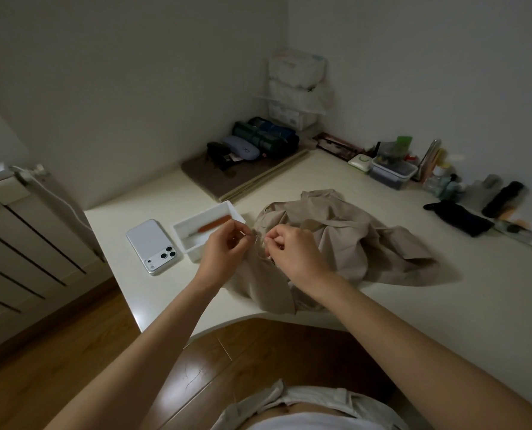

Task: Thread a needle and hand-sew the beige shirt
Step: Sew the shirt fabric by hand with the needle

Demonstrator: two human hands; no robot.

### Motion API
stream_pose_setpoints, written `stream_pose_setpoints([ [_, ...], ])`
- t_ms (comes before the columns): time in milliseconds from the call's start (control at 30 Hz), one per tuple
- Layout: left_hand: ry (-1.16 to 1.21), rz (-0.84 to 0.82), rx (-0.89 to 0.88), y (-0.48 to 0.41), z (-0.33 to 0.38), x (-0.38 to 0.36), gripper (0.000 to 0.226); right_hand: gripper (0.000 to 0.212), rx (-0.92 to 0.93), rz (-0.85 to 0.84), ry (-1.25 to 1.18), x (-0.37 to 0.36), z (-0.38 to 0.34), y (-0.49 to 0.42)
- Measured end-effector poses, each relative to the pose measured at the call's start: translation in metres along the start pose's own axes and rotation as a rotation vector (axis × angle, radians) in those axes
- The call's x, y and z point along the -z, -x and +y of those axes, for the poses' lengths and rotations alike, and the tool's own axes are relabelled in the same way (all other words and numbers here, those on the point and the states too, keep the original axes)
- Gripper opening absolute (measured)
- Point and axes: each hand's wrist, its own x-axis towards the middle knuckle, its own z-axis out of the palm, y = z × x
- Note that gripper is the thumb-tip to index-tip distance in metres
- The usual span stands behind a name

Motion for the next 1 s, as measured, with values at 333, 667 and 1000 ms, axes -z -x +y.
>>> stream_pose_setpoints([
  [333,-0.049,-0.024,-0.074,0.009,0.001,-0.006,0.005,0.017,0.026,0.058,-0.001,-0.011,0.003,-0.001],
  [667,0.079,0.049,0.007,0.008,0.015,-0.006,0.018,0.016,-0.011,0.027,-0.13,-0.008,-0.002,-0.001],
  [1000,0.149,0.07,0.088,0.004,0.015,-0.006,0.025,0.007,0.025,0.003,-0.162,-0.007,0.002,0.006],
])
